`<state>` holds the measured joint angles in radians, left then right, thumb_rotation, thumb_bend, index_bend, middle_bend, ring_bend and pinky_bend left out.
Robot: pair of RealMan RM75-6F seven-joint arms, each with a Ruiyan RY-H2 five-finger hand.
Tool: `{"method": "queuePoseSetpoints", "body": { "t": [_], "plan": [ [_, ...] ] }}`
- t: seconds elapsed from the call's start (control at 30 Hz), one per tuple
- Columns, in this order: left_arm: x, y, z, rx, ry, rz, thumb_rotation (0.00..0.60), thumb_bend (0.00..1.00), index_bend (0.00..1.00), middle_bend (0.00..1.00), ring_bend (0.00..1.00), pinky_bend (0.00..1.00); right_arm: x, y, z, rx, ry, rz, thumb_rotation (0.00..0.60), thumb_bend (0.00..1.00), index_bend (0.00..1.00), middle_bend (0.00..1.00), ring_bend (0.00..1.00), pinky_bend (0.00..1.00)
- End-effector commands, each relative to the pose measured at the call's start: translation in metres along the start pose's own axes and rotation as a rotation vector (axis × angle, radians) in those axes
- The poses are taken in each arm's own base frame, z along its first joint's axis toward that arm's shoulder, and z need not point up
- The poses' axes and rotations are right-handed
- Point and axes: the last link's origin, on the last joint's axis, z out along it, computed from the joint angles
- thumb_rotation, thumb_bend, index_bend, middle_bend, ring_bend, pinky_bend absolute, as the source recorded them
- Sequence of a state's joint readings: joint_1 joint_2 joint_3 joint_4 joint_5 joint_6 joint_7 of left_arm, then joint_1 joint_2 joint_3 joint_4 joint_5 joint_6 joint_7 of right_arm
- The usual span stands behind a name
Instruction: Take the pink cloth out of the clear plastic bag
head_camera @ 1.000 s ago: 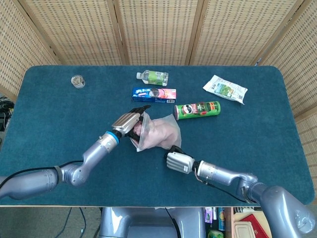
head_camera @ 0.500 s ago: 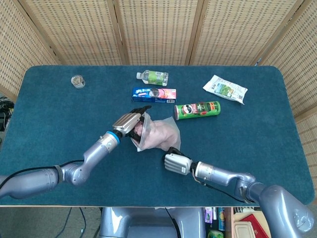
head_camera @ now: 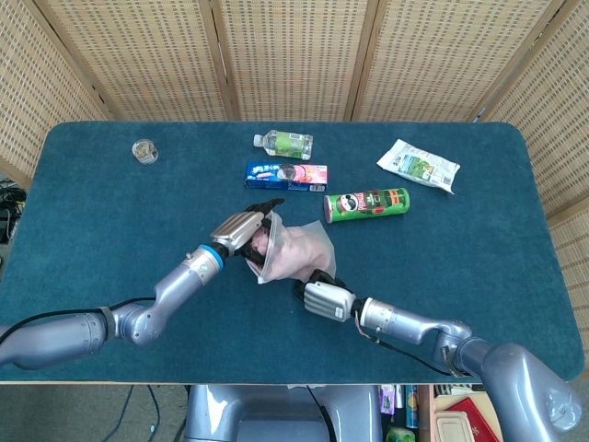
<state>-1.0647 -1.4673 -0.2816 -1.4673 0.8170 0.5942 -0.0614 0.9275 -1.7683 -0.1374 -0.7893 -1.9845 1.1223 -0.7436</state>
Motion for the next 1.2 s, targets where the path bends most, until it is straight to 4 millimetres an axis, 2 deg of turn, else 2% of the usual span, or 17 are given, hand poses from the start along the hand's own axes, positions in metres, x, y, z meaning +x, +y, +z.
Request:
{"method": "queuePoseSetpoints", "body": {
  "t": [0.03, 0.1, 0.17, 0.27, 0.37, 0.43, 0.53, 0.73, 0.97, 1.2],
  "plan": [
    [0.001, 0.001, -0.001, -0.001, -0.006, -0.014, 0.600, 0.38, 0.69, 0.00, 0.00, 0.00, 0.000, -0.001, 0.002, -0.001, -0.003, 0.005, 0.600, 0.18, 0.29, 0.88, 0.94, 1.00],
    [0.001, 0.002, -0.002, -0.001, -0.012, -0.029, 0.600, 0.38, 0.69, 0.00, 0.00, 0.00, 0.000, -0.002, 0.003, 0.000, -0.006, 0.013, 0.600, 0.18, 0.33, 0.88, 0.94, 1.00],
    [0.003, 0.002, -0.003, -0.002, -0.017, -0.037, 0.600, 0.38, 0.69, 0.00, 0.00, 0.00, -0.001, -0.004, 0.005, 0.001, -0.009, 0.022, 0.600, 0.18, 0.41, 0.88, 0.94, 1.00],
    [0.003, 0.002, -0.004, -0.004, -0.019, -0.042, 0.600, 0.38, 0.69, 0.00, 0.00, 0.00, 0.000, -0.006, 0.007, 0.003, -0.007, 0.045, 0.600, 0.24, 0.58, 0.90, 0.94, 1.00],
    [0.003, 0.003, -0.004, -0.007, -0.025, -0.063, 0.600, 0.38, 0.69, 0.00, 0.00, 0.00, -0.001, -0.007, 0.007, 0.005, -0.002, 0.065, 0.600, 0.43, 0.75, 0.92, 0.94, 1.00],
    [0.003, 0.003, -0.005, -0.009, -0.025, -0.061, 0.600, 0.38, 0.69, 0.00, 0.00, 0.00, -0.001, -0.008, 0.007, 0.010, 0.006, 0.084, 0.600, 0.61, 0.84, 0.94, 0.94, 1.00],
    [0.004, 0.002, -0.005, -0.011, -0.021, -0.064, 0.600, 0.38, 0.69, 0.00, 0.00, 0.00, -0.001, -0.008, 0.007, 0.014, 0.018, 0.106, 0.600, 0.75, 0.88, 0.96, 0.94, 1.00],
    [0.005, 0.000, -0.004, -0.016, 0.010, -0.077, 0.600, 0.38, 0.69, 0.00, 0.00, 0.00, -0.001, -0.008, 0.004, 0.012, 0.031, 0.109, 0.600, 0.84, 0.88, 0.96, 0.94, 1.00],
    [0.009, -0.004, -0.006, -0.039, 0.082, -0.047, 0.600, 0.38, 0.69, 0.00, 0.00, 0.00, -0.007, -0.004, -0.008, -0.004, 0.013, 0.089, 0.600, 0.86, 0.90, 0.96, 0.94, 1.00],
    [0.037, -0.013, -0.018, -0.047, 0.184, 0.017, 0.600, 0.38, 0.69, 0.00, 0.00, 0.00, -0.019, 0.010, -0.027, -0.035, -0.034, 0.046, 0.600, 0.88, 0.90, 0.96, 0.94, 1.00]
  ]
}}
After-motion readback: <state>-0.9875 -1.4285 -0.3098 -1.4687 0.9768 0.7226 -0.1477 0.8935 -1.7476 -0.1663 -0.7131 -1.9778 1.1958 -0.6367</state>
